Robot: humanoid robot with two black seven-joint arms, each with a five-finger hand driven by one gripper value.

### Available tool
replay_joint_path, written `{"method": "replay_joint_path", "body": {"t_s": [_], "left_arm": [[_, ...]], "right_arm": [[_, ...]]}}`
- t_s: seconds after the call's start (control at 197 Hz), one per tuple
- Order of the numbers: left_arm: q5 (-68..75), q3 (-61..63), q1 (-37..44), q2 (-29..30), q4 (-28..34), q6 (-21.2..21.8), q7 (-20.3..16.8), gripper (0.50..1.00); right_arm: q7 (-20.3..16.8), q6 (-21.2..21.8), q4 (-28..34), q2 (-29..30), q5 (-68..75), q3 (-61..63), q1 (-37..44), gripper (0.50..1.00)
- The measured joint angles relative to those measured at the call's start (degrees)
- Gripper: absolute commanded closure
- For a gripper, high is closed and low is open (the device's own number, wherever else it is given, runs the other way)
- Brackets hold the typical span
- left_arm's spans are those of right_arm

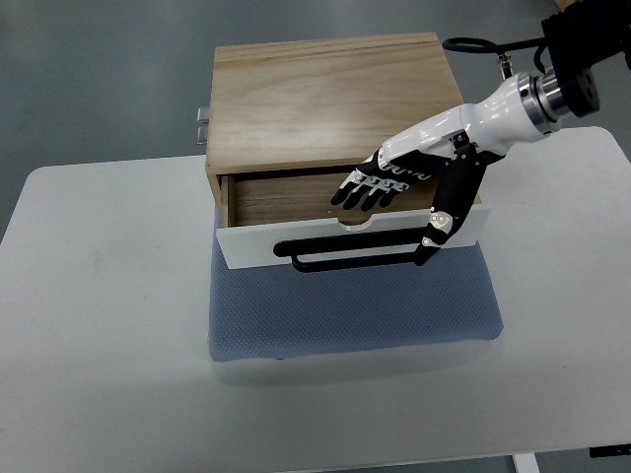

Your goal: Open wood drawer with right hand

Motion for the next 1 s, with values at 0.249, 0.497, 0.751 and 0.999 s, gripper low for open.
{"method": "replay_joint_path", "body": {"t_s": [0.249, 0.497, 0.751, 0.999], "left_arm": [[0.00, 0.00, 0.00, 0.00, 0.00, 0.00, 0.00, 0.500], [0.00, 0.00, 0.00, 0.00, 0.00, 0.00, 0.00, 0.500], [0.00, 0.00, 0.00, 0.00, 0.00, 0.00, -0.01, 0.500], [0.00, 0.00, 0.00, 0.00, 0.00, 0.00, -0.01, 0.500]], "right_arm": [[0.02, 0.00, -7.04, -1.20, 6.60, 8.51, -3.34, 0.556], [0.02, 0.00, -17.24, -0.59, 8.53, 26.90, -17.51, 0.556], [0.16, -3.29, -28.07, 3.84, 8.40, 43.06, -28.63, 0.556], [2.19, -8.50, -41.00, 9.94, 8.26, 53.61, -35.66, 0.556]]}}
